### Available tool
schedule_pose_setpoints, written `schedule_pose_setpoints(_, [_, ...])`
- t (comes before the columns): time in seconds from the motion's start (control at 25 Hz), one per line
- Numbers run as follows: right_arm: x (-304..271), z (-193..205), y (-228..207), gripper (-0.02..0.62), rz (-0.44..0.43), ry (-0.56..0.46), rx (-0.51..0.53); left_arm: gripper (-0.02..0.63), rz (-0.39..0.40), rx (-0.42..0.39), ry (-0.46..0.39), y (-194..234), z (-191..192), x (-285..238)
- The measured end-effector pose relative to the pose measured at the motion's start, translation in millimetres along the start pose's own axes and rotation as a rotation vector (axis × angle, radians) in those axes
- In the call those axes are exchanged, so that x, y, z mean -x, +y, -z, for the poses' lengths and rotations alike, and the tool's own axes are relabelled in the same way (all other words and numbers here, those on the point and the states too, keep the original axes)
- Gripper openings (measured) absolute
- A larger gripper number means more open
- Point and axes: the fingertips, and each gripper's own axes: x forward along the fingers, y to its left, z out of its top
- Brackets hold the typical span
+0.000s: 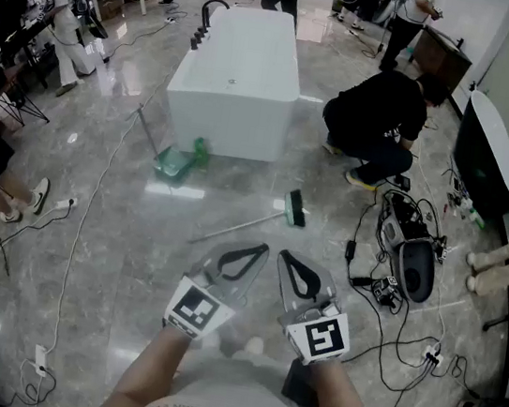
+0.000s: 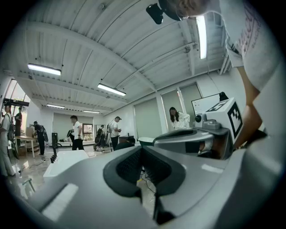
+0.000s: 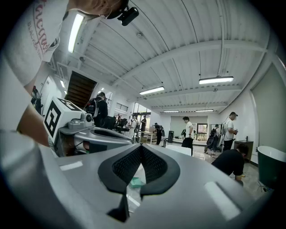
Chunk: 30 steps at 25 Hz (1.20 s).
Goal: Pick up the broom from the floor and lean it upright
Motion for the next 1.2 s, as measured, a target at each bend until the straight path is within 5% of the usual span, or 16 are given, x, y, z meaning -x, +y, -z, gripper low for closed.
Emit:
schedule_pose_setpoints(0.64, [-5.2,9.3,4.2,0.002,-0.004,0.009,-0.059,0.0,-0.062,0.018,0.009,17.4,8.5,18.3])
schedule_pose_setpoints(1.2, [-85.4,20.0,35.0,0.002,-0.066,0.029,-0.026,0.0,-0.145,0.031,0.017,104.6,34.2,43.4])
